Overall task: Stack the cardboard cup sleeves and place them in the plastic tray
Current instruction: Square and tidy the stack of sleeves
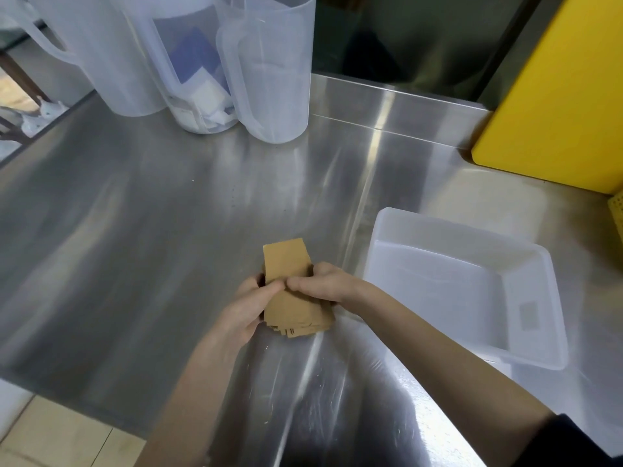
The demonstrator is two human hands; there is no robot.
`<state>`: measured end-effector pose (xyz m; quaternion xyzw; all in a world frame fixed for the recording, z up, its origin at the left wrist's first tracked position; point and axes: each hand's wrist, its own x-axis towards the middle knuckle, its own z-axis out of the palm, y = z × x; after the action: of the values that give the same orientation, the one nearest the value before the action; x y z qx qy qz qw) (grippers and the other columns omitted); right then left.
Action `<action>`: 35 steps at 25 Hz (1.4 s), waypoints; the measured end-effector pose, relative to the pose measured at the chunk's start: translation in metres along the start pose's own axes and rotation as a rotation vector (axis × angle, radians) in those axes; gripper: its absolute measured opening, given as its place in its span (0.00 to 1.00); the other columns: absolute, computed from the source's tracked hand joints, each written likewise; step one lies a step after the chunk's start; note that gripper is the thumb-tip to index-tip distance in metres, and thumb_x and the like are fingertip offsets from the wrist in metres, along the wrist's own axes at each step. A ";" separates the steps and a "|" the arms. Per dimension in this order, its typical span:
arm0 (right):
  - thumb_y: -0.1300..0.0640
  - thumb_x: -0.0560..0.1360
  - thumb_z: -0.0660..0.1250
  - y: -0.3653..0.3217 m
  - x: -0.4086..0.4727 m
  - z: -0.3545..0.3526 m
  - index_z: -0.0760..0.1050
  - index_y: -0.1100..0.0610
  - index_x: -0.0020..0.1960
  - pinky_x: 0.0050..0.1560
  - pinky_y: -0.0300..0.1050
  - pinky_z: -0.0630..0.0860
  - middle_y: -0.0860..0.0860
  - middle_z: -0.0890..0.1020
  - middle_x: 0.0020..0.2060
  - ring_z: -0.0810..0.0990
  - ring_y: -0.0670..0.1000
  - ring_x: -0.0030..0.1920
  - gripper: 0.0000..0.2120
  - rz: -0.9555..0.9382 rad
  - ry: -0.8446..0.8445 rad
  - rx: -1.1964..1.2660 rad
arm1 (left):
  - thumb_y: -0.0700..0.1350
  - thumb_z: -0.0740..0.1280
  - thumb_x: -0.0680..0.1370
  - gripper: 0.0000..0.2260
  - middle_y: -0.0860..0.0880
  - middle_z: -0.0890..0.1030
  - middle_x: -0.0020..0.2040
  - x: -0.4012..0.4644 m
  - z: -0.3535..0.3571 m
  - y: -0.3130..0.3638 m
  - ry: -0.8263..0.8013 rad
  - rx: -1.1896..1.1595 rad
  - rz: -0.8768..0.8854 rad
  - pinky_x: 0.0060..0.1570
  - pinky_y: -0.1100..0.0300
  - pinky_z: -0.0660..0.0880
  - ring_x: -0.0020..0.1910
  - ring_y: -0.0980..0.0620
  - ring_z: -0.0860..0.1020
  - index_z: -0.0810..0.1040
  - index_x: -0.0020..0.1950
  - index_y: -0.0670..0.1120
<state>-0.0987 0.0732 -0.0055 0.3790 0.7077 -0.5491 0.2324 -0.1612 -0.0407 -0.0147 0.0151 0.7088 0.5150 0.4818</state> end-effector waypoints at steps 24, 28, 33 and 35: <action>0.48 0.61 0.64 0.042 -0.077 0.018 0.61 0.52 0.67 0.60 0.53 0.76 0.54 0.71 0.62 0.74 0.54 0.60 0.36 -0.343 0.170 0.239 | 0.34 0.63 0.73 0.20 0.51 0.78 0.50 -0.059 0.005 -0.009 -0.131 -0.134 0.278 0.42 0.66 0.78 0.48 0.56 0.78 0.65 0.63 0.46; 0.57 0.70 0.67 0.060 -0.102 0.009 0.60 0.52 0.68 0.54 0.46 0.76 0.53 0.71 0.62 0.74 0.52 0.58 0.29 -0.461 0.197 0.322 | 0.34 0.65 0.72 0.24 0.54 0.76 0.52 -0.073 0.023 -0.010 -0.154 -0.057 0.386 0.50 0.61 0.74 0.52 0.58 0.75 0.62 0.65 0.48; 0.53 0.66 0.64 0.114 -0.127 0.007 0.59 0.34 0.57 0.52 0.25 0.70 0.41 0.68 0.54 0.71 0.36 0.55 0.26 -0.553 0.288 0.275 | 0.39 0.70 0.70 0.27 0.58 0.74 0.56 -0.087 0.054 -0.036 -0.247 0.138 0.443 0.49 0.72 0.76 0.57 0.62 0.73 0.64 0.64 0.55; 0.53 0.66 0.64 0.137 -0.134 0.008 0.59 0.39 0.63 0.52 0.23 0.68 0.40 0.68 0.54 0.70 0.32 0.53 0.28 -0.544 0.342 0.251 | 0.40 0.70 0.70 0.27 0.57 0.75 0.56 -0.089 0.068 -0.048 -0.278 0.172 0.408 0.51 0.69 0.75 0.60 0.58 0.73 0.65 0.64 0.54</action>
<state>0.0901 0.0427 0.0099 0.2885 0.7383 -0.6025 -0.0929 -0.0431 -0.0603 0.0082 0.2693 0.6591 0.5325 0.4577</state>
